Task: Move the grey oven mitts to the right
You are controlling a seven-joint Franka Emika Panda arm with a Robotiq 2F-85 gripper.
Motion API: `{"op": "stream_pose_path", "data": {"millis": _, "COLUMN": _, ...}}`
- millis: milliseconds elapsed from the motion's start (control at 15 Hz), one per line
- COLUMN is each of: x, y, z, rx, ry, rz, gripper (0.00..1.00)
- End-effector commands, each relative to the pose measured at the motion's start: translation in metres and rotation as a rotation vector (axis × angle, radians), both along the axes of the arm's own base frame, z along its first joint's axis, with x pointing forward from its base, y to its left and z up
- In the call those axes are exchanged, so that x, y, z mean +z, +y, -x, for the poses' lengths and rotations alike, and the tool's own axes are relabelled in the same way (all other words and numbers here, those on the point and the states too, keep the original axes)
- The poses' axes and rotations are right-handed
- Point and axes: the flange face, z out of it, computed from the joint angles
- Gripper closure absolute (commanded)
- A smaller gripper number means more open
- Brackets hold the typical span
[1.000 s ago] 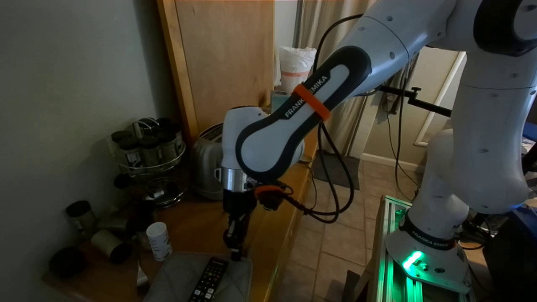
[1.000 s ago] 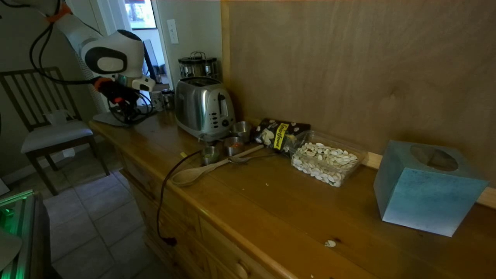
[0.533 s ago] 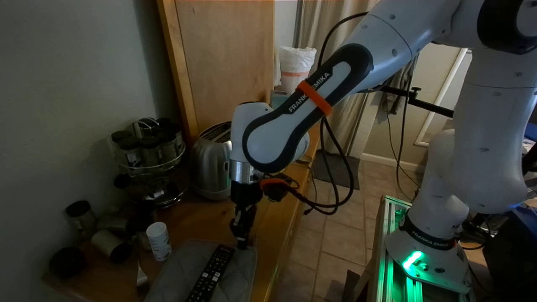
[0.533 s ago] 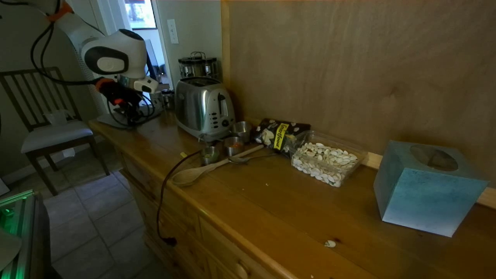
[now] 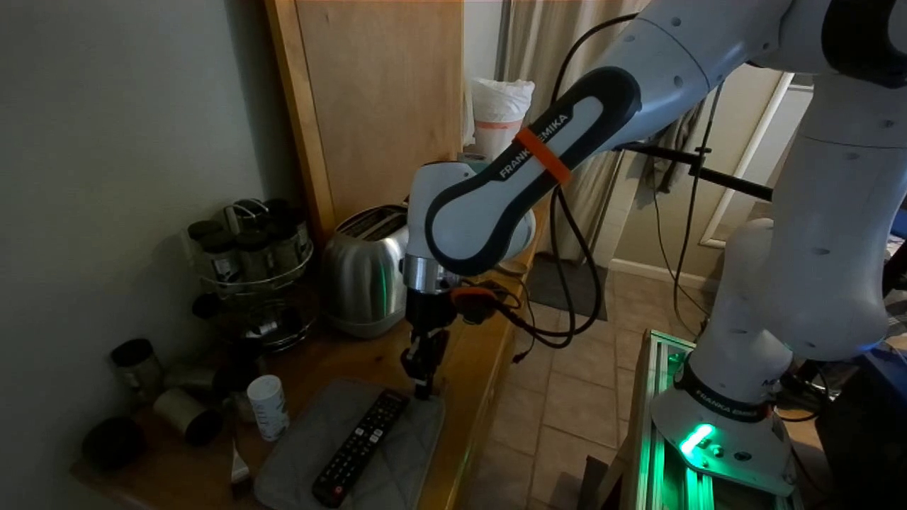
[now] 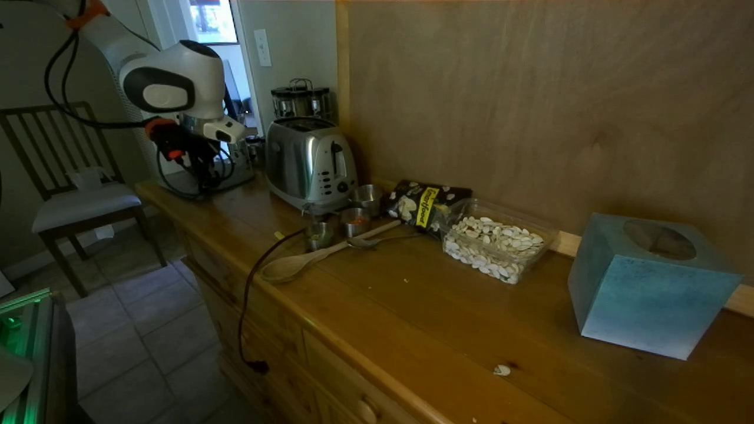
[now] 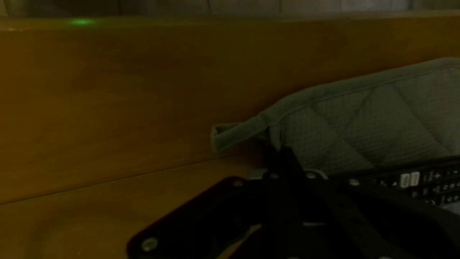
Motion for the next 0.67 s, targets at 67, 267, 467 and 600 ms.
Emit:
{"op": "stream_pose_path", "data": {"millis": 67, "x": 0.014, "y": -0.03, "z": 0.011, "rx": -0.059, "ry": -0.017, "rz": 0.051, "gripper": 0.99}}
{"op": "stream_pose_path", "data": {"millis": 267, "x": 0.016, "y": -0.047, "z": 0.012, "rx": -0.099, "ry": -0.017, "rz": 0.086, "gripper": 0.99}}
{"op": "stream_pose_path", "data": {"millis": 467, "x": 0.018, "y": -0.059, "z": 0.009, "rx": -0.12, "ry": -0.023, "rz": 0.115, "gripper": 0.99}}
{"op": "stream_pose_path", "data": {"millis": 600, "x": 0.018, "y": -0.062, "z": 0.005, "rx": -0.108, "ry": -0.028, "rz": 0.14, "gripper": 0.99}}
